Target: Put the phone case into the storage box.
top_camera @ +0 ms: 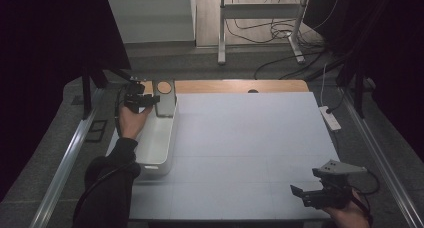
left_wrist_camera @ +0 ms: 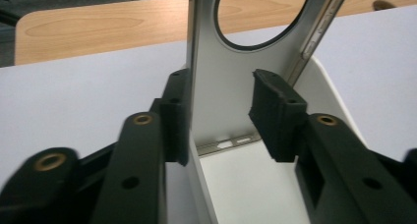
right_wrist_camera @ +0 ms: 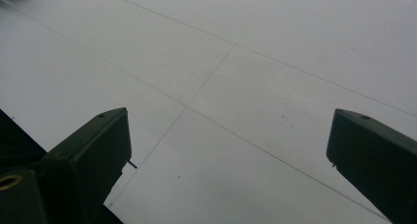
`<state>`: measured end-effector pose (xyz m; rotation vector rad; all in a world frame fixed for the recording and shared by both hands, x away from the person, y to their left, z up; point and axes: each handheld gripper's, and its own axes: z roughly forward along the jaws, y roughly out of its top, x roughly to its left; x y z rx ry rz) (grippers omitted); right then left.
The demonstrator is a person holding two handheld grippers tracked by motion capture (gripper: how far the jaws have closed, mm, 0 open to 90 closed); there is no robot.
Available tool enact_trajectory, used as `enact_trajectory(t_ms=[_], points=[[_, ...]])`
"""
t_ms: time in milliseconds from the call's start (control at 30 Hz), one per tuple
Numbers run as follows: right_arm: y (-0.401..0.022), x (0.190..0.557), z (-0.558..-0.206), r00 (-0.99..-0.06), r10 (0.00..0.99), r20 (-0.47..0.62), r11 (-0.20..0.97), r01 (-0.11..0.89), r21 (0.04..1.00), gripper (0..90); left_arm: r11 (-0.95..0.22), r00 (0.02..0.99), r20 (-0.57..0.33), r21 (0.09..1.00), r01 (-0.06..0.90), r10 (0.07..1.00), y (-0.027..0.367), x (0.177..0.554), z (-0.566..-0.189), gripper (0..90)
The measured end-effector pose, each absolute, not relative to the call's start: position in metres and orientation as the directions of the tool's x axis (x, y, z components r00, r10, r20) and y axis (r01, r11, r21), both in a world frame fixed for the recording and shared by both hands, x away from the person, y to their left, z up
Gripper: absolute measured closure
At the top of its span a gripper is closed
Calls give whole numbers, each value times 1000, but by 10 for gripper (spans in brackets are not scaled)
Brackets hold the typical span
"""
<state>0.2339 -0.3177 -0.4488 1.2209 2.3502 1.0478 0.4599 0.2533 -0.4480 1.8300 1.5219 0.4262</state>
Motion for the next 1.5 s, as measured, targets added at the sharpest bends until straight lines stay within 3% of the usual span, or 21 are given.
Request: enact_trajectory(t_ms=[500,767,1500], points=[[-317,234,-449,-598,799,67,380,587,715,35,-106,344,-192,720,685,919,254,447,-443,307],[-317,234,-449,-599,798,66,380,586,716,35,-128,407,-222,727,674,886,254,442,-443,248],[-317,234,-449,-600,797,64,384,586,713,35,-153,464,-225,747,647,857,247,422,-435,84]])
